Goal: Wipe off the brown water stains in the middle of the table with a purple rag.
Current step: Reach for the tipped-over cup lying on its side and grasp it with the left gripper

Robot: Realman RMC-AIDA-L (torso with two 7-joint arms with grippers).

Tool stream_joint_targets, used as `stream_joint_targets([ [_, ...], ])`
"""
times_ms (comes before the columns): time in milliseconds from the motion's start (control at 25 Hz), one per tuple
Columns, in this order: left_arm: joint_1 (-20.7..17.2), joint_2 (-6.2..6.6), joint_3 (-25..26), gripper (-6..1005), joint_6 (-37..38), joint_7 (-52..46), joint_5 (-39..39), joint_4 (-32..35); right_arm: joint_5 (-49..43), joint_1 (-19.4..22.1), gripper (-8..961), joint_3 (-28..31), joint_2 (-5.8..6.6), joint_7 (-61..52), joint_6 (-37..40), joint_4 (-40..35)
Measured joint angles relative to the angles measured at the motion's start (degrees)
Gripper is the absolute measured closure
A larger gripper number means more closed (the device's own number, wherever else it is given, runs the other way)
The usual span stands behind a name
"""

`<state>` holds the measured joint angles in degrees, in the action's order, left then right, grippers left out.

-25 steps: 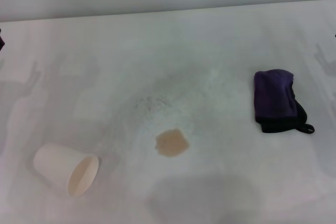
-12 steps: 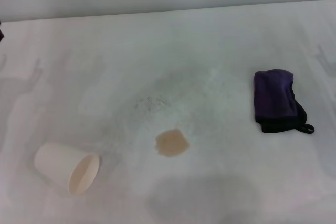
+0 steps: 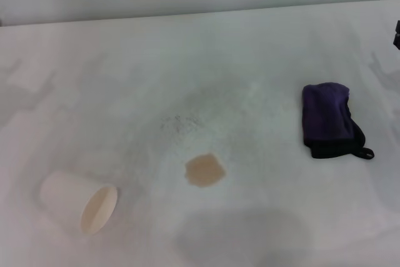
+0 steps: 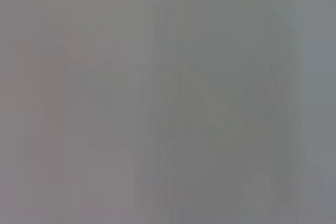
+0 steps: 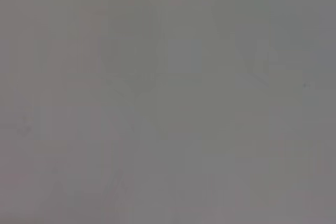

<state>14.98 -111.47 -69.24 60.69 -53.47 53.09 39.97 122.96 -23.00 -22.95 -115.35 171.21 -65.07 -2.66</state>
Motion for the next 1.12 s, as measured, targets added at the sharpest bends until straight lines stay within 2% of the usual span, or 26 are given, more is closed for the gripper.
stream_joint_targets([
  [160, -3.86, 1.47, 0.2, 135, 0.62, -12.2, 13.31, 12.08, -0.01, -0.01, 80, 0.25, -0.02, 0.0, -0.31, 0.92],
  [280, -5.68, 1.93, 0.8, 135, 1.91, -16.89, 22.67, 19.1, 0.12, -0.01, 80, 0.4, -0.04, -0.03, -0.28, 1.12],
  [360, -5.71, 1.88, 3.24, 136, 4.31, -19.23, 29.04, 21.75, 0.51, -0.27, 80, 0.85, -0.11, -0.19, -0.24, 1.14],
  [640, -3.49, 1.45, 14.21, 136, 18.88, -20.96, 44.51, 26.53, 0.88, -1.51, 81, 4.78, -0.52, -0.83, -0.72, 1.48],
  [840, -1.14, 1.82, 15.6, 136, 25.13, -21.8, 53.71, 29.94, 0.96, -1.53, 79, 8.94, -0.57, -3.19, -0.91, 2.93],
  [1120, 2.77, 1.51, 14.8, 139, 31.63, -22.77, 64.75, 33.89, 1.46, -1.72, 79, 9.71, -0.58, -3.43, -0.96, 3.88],
])
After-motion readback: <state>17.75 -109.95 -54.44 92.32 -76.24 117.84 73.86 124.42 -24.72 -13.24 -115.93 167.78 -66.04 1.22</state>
